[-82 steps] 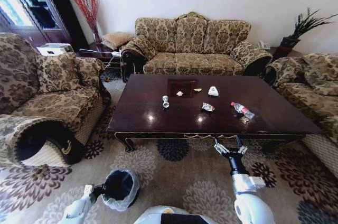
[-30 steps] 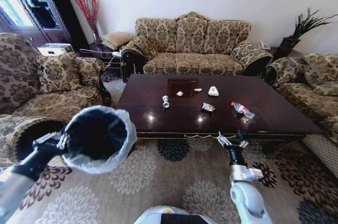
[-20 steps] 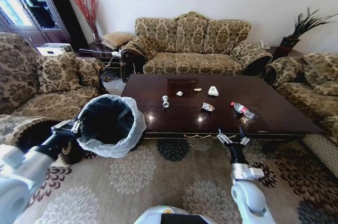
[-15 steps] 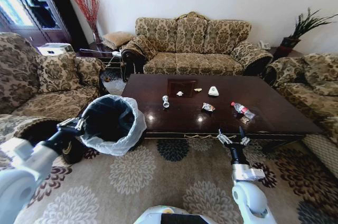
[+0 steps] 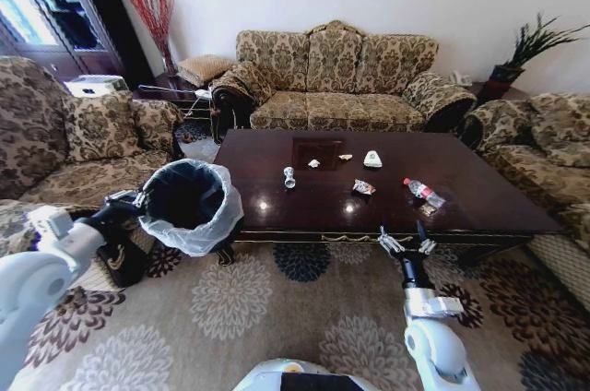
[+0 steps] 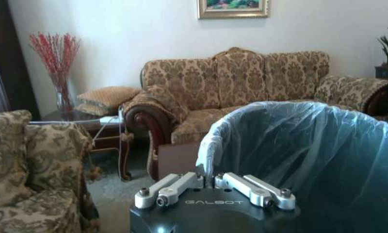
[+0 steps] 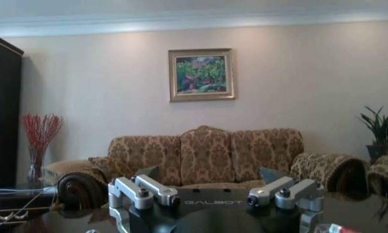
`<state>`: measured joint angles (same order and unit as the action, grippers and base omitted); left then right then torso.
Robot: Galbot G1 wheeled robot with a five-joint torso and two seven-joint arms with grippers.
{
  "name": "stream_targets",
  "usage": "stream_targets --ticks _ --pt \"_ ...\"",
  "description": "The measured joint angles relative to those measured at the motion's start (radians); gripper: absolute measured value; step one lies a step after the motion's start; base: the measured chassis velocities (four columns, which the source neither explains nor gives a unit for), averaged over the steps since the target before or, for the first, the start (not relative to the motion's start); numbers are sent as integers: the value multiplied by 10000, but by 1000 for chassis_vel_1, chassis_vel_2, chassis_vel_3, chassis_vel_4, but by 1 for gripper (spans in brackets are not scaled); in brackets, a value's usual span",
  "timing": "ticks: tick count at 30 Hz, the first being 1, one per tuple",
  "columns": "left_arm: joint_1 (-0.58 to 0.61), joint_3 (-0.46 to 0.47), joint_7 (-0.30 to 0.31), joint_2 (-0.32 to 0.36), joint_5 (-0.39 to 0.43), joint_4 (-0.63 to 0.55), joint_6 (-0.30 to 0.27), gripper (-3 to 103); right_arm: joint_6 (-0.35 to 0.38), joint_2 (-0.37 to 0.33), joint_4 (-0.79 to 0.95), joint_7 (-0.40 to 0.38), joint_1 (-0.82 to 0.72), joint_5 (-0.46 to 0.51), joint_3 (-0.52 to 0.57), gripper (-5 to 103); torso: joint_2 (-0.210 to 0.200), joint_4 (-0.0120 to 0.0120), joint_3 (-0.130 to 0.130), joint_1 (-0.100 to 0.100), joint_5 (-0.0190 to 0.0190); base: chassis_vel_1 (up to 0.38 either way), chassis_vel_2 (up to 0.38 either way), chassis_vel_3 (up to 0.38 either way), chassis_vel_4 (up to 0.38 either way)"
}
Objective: Move to the front of the table and place the trash on the table into the trash bin.
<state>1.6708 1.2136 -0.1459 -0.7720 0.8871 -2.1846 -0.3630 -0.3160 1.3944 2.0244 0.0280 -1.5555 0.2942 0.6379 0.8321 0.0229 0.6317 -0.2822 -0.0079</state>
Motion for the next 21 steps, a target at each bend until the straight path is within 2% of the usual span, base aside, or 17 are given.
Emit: stream_targets --ticks 6,16,21 --pt "-43 -137 -6 -152 -49 -95 11 1 0 -9 -44 -2 -6 12 -12 100 0 0 0 1 0 -112 100 124 -124" --pt "53 29 27 -146 37 -339 85 1 20 2 -26 -373 175 -339 -169 100 -2 -3 4 -9 7 -215 212 217 -231" --pt "214 223 47 -184 115 -511 140 1 -95 -45 -24 -369 278 -414 -278 100 -3 -1 5 -11 1 -70 75 91 -73"
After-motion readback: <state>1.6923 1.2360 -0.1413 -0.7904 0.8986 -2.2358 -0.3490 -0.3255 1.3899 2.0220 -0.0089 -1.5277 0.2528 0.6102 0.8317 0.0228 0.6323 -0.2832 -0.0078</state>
